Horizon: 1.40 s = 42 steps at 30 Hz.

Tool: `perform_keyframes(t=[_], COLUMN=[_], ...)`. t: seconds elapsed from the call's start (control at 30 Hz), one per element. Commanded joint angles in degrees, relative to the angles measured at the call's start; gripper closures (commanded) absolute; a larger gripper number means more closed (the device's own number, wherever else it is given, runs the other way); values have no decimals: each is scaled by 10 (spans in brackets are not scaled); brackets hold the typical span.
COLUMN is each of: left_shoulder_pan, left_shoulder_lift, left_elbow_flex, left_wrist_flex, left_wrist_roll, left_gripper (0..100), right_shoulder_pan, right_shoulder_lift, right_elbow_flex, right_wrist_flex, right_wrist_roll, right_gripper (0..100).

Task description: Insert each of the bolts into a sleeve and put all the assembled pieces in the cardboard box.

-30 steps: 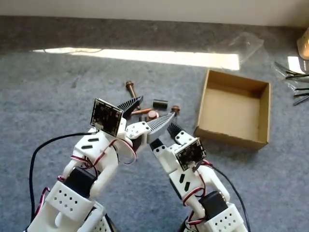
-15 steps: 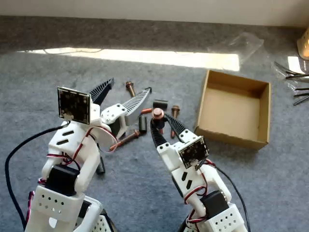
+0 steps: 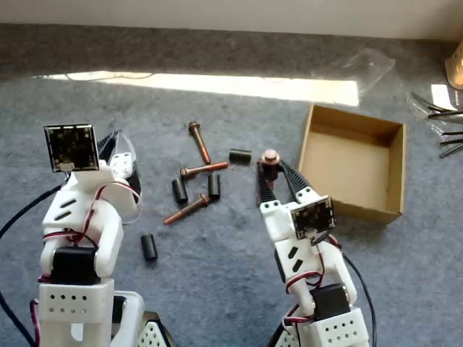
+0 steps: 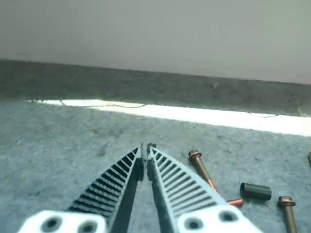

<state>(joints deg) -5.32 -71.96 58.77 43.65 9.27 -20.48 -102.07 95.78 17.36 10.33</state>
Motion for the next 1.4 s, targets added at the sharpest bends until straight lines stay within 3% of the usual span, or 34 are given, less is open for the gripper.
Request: perform_keyframes(t=[0.0, 0.27, 0.5, 0.67, 0.73, 0.93, 1.17, 1.37], left_shoulder_pan=[-29, -14, 7, 8, 9, 6, 5, 5], left_shoulder_lift=[-7, -7, -7, -7, -7, -7, -7, -7], left_elbow_flex=[22, 114, 141, 161, 175, 206, 209, 209], left_wrist_flex=[22, 24, 22, 21, 5, -47, -47, -47], left_wrist_roll=[1, 1, -2, -108, -119, -121, -121, -121], left_gripper=[983, 986, 986, 986, 986, 986, 986, 985], right_shoulder_pan=[33, 104, 116, 116, 116, 117, 211, 245], right_shoulder_lift=[-7, -1, 0, 65, 141, 377, 582, 743], right_elbow_flex=[5, -194, -438, -579, -613, -654, -654, -657], right_wrist_flex=[66, 276, 451, 504, 521, 494, 359, 310], right_wrist_roll=[2, 2, 6, 41, 60, 80, 79, 78], right_gripper=[994, 994, 994, 994, 994, 994, 994, 994])
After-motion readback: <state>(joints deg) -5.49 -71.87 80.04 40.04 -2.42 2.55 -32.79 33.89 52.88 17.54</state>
